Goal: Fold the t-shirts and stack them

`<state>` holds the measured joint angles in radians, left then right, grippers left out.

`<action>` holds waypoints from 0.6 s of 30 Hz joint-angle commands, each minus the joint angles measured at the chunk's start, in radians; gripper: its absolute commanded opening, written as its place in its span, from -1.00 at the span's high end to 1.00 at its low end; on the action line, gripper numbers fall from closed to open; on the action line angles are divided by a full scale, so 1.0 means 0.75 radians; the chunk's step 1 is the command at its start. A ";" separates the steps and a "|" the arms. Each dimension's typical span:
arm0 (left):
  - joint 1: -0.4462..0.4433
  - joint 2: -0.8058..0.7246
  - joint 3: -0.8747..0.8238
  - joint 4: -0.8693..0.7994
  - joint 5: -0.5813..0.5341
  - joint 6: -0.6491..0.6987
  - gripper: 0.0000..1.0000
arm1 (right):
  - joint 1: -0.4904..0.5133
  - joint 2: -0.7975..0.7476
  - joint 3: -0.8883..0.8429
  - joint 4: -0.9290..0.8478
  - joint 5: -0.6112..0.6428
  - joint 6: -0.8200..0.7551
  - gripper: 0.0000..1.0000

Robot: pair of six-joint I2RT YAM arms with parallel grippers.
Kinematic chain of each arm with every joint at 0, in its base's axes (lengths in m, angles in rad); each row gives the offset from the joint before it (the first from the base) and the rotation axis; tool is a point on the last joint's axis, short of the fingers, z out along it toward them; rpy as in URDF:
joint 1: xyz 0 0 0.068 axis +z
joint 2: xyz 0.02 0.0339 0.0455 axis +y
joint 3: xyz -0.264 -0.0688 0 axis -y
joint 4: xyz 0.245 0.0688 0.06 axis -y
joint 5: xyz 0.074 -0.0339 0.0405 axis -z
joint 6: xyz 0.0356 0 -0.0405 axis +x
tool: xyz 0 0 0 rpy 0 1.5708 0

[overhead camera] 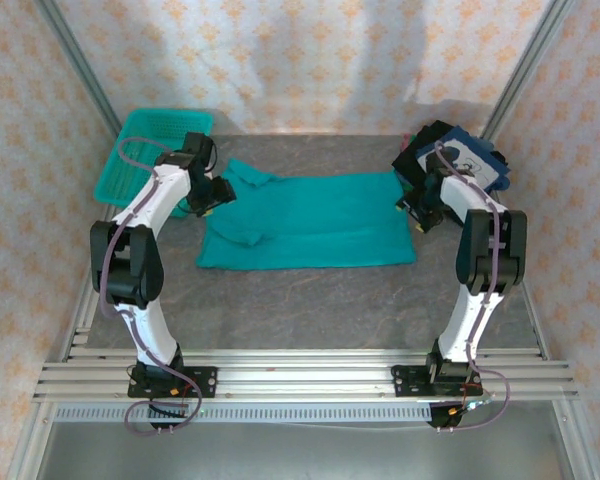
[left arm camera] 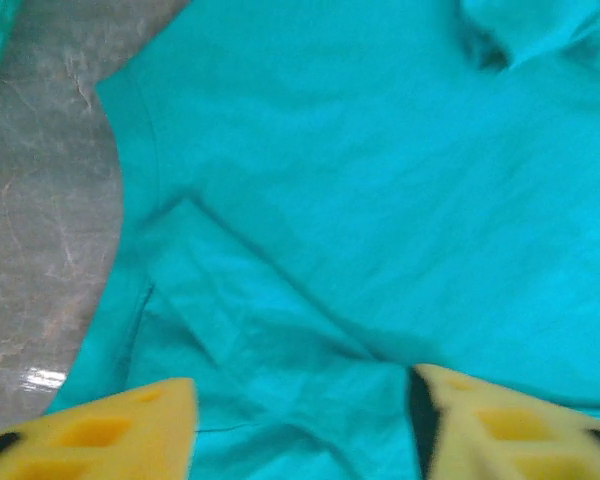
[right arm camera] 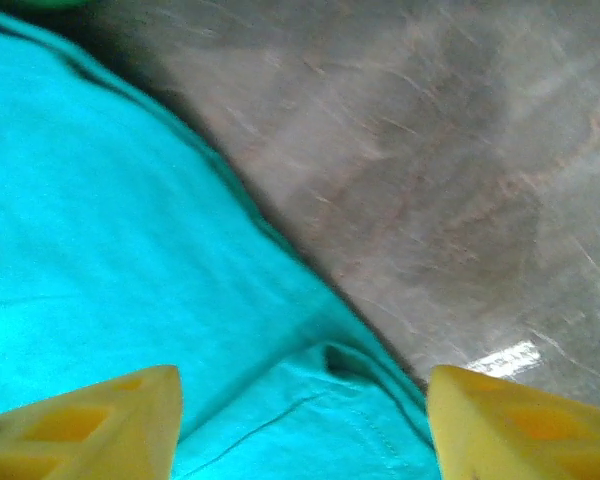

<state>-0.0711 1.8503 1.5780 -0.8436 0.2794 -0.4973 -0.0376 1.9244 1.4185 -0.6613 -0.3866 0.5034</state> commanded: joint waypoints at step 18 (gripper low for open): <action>0.028 -0.635 -0.821 0.098 -0.001 -0.179 -0.22 | 0.148 -0.640 -0.647 0.209 -0.298 -0.112 -0.76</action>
<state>-0.0631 1.3552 1.0042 -0.8417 0.2630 -0.6048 0.0734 1.3998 0.9562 -0.5797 -0.6132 0.4110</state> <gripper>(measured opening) 0.612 0.883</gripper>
